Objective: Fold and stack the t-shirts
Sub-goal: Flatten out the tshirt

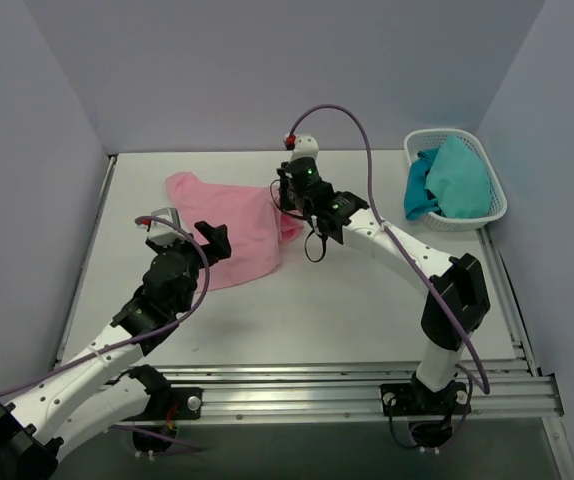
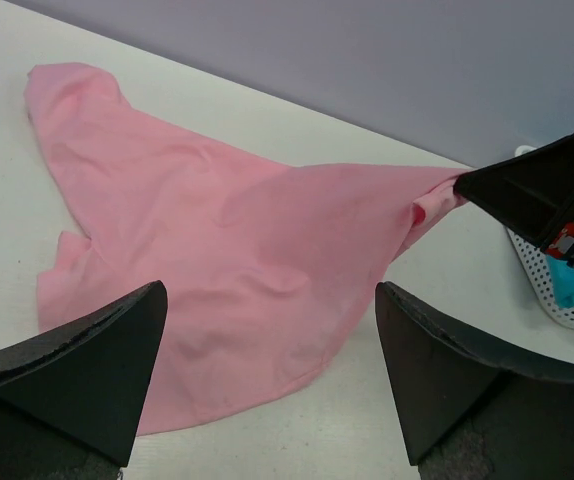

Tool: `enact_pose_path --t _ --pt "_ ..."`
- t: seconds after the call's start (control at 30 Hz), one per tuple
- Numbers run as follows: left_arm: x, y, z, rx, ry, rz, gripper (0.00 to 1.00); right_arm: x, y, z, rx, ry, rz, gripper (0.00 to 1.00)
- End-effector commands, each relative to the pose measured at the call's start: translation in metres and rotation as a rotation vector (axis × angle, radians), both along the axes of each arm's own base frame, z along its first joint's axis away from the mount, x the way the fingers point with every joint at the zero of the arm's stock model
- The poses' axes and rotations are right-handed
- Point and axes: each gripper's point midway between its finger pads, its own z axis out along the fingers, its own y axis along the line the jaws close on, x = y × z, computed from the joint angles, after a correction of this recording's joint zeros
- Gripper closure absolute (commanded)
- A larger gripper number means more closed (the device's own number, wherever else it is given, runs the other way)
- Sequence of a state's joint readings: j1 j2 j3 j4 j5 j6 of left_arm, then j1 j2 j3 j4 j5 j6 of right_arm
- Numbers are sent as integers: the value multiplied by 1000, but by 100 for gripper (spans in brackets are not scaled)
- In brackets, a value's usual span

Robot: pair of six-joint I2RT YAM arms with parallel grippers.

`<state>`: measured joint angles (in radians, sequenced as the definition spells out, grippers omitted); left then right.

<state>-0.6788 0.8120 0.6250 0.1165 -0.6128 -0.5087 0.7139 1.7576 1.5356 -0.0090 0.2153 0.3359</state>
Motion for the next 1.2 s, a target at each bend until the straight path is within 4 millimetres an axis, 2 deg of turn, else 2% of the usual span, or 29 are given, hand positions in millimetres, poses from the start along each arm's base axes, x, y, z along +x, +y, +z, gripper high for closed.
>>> enact_pose_path --t 0.0,0.07,0.1,0.17,0.27,0.3,0.43,0.5,0.63,0.8,0.9,0.97,1.07,1.13,1.17 --pt "5 -1 2 -9 -7 12 6 10 -10 56 63 -147 -82 100" --pt "5 -2 3 -10 -8 11 6 2 -12 50 57 -151 -81 100" --pt "5 -2 2 -10 -8 11 6 -1 -15 59 75 -170 -83 100" --pt "6 -1 3 -12 -11 16 6 -5 -20 56 71 -167 -91 100" --pt "7 -2 1 -10 -7 17 6 -7 -34 54 46 -162 -151 100" --pt "8 -2 -2 -10 -4 17 6 -7 -51 52 5 -160 -224 100" --pt "14 -8 -8 -17 1 16 6 -12 -92 47 -105 -151 -399 100" --pt "16 -13 -10 -24 9 7 6 -12 -100 44 -131 -148 -428 100" --pt "18 -16 -11 -35 14 -2 6 -7 -92 36 -129 -128 -426 100" --pt "14 -7 -14 -7 22 20 6 3 -66 19 -133 -93 -363 100" --pt "11 0 -11 6 17 42 6 10 -45 22 -107 -96 -303 100" --pt "9 4 -9 6 10 52 6 16 -34 32 -84 -110 -281 100" --pt "7 7 -6 6 6 55 6 24 -37 43 -108 -135 -310 100" --pt "5 10 -5 8 9 61 6 29 -57 48 -160 -159 -403 100" --pt "4 11 -5 7 7 66 6 30 -66 43 -196 -152 -438 100"
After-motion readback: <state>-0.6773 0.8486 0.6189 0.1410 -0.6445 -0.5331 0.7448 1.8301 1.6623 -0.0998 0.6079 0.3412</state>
